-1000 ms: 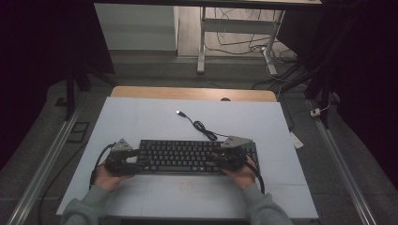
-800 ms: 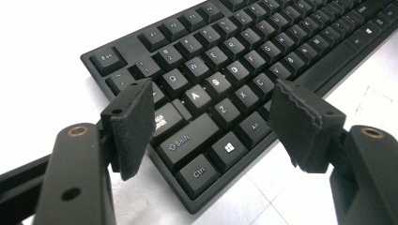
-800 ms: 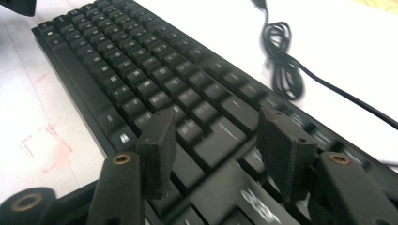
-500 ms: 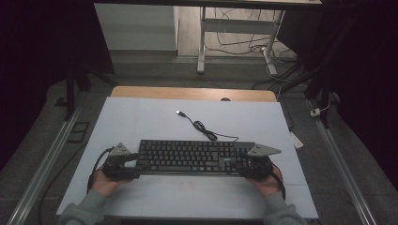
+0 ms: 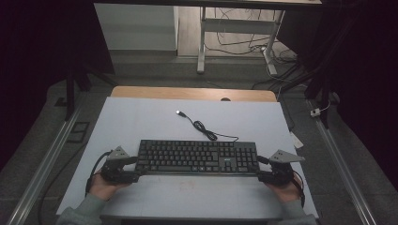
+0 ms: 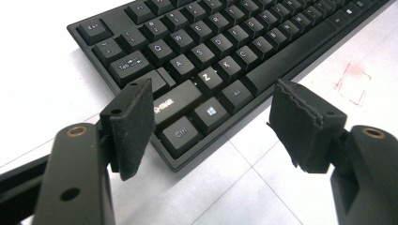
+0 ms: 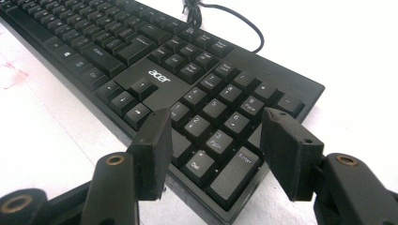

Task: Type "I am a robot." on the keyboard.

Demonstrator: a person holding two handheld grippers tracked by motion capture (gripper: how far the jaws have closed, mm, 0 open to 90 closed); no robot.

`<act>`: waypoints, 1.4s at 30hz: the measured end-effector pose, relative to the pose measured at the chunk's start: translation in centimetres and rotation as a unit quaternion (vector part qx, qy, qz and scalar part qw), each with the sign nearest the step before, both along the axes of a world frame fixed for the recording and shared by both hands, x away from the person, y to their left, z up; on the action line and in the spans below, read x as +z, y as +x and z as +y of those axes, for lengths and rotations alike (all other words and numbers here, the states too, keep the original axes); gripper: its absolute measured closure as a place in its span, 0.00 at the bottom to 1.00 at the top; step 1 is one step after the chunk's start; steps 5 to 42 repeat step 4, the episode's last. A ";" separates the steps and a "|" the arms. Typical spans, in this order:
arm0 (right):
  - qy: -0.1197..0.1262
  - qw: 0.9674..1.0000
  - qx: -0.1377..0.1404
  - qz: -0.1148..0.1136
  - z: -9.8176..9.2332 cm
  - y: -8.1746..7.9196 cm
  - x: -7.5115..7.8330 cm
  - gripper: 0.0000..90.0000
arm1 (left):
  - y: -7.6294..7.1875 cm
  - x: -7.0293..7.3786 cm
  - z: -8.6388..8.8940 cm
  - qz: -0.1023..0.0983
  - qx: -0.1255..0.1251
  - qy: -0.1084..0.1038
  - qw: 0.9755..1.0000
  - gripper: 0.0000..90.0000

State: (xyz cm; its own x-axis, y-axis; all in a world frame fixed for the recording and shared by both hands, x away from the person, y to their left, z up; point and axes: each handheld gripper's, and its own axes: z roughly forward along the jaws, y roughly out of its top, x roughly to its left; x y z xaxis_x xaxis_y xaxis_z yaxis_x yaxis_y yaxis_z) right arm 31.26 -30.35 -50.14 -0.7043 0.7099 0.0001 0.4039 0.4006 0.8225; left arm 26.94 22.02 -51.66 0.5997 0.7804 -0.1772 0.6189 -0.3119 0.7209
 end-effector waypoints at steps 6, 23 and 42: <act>-0.005 1.000 0.006 -0.001 0.2 0.0 0.0 0.49 | 0.0 0.0 0.1 0.000 0.001 -0.001 1.000 0.35; -0.005 1.000 0.006 -0.001 0.2 0.0 0.0 0.49 | 0.0 0.0 0.1 0.000 0.001 -0.001 1.000 0.35; -0.005 1.000 0.006 -0.001 0.2 0.0 0.0 0.49 | 0.0 0.0 0.1 0.000 0.001 -0.001 1.000 0.35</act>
